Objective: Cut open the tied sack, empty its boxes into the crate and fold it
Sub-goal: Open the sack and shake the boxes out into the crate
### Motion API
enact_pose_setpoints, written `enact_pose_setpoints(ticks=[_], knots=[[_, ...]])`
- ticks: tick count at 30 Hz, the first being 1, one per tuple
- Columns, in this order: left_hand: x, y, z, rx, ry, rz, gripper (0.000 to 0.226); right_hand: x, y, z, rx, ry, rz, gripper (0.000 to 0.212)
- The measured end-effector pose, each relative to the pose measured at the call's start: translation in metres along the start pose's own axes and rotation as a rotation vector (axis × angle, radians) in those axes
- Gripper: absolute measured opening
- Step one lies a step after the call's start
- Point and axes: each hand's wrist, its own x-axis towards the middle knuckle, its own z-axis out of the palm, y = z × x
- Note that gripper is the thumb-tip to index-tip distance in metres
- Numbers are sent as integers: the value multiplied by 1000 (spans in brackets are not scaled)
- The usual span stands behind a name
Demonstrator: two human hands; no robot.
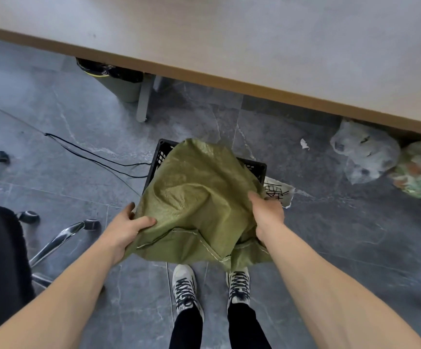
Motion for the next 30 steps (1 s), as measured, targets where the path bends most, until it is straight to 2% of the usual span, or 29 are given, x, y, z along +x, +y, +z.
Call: enact_pose_setpoints(ticks=[1,4,5,8,11,14,17,21,23,26,30], knots=[[0,-1,-2,73,22,19,84,2,1,-3,-9,-21,27,48],[-4,4,-5,650,149,135,23,6,4,-8,-25,-104,29,10],[-2,5,-6,777,220,165,19,6,6,-7,-49,-126,-5,9],[7,11,-8,739,382,211,30,1,8,-4,-199,-115,-149,22],[4,22,-9,646,462,270,34,-7,6,-6,-288,-87,-249,27],[5,27,-5,559,446,246,36,-7,12,-10,-394,-54,-302,25],[1,33,5,503,348,92,47,-9,13,-14,-407,-8,-289,29],[-16,55,12,230,434,235,37,-24,-8,-13,-284,58,-448,25],[-17,62,10,255,434,244,39,-28,-16,-10,-280,82,-519,24],[-15,62,-1,314,428,223,43,-27,-20,-11,-421,35,-450,25],[-17,58,-11,358,509,323,43,-29,-22,-25,-325,70,-466,19]])
